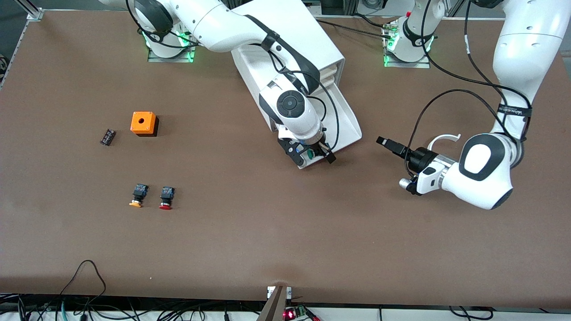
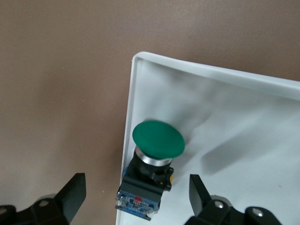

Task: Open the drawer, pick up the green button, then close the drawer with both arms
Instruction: 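Grasp the green button in the drawer with the right gripper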

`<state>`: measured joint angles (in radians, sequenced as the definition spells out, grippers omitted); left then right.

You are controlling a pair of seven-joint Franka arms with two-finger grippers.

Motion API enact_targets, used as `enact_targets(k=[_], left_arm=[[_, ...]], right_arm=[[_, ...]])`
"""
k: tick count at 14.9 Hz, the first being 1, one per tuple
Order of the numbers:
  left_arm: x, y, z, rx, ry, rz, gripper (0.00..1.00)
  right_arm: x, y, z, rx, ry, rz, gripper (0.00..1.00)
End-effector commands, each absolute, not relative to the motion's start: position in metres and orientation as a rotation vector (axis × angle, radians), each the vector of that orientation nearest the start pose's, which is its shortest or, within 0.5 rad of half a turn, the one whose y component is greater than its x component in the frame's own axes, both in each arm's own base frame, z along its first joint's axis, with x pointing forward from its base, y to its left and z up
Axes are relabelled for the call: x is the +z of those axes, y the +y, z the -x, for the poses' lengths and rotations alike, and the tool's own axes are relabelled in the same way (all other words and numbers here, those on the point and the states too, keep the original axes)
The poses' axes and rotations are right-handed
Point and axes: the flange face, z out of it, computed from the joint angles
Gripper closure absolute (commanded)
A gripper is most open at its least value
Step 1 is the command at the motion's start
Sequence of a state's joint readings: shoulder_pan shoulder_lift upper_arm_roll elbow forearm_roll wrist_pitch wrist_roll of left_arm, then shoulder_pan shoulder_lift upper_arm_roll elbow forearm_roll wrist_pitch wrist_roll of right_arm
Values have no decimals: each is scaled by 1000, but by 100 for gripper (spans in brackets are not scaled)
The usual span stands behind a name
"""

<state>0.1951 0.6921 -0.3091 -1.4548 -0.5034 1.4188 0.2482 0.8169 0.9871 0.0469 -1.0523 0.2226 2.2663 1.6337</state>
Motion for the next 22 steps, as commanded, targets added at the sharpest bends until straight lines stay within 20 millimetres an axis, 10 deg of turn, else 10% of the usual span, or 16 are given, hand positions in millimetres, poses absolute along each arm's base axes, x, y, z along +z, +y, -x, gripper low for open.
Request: enact_targets(k=[1,4,8,15,22], left_arm=[[324,-95,-634,-805,-252,-2390,0],[362,-101,-630,-813,-145,-2546,0],[403,-114,-625,-766,-133,-2780,0],[464,-114,-638,-634,-271,-3088,0],[467,-121,-658,-419,-18,-3136,0]], right_arm=[[260,610,-525,174,1278,2536,36],[261,610,-526,173,1278,2531,100],[267,608,-524,196,1299,2547,100],[372,570,-563,174,1196,2589,100],[404,404,-659,179,494,2890,100]])
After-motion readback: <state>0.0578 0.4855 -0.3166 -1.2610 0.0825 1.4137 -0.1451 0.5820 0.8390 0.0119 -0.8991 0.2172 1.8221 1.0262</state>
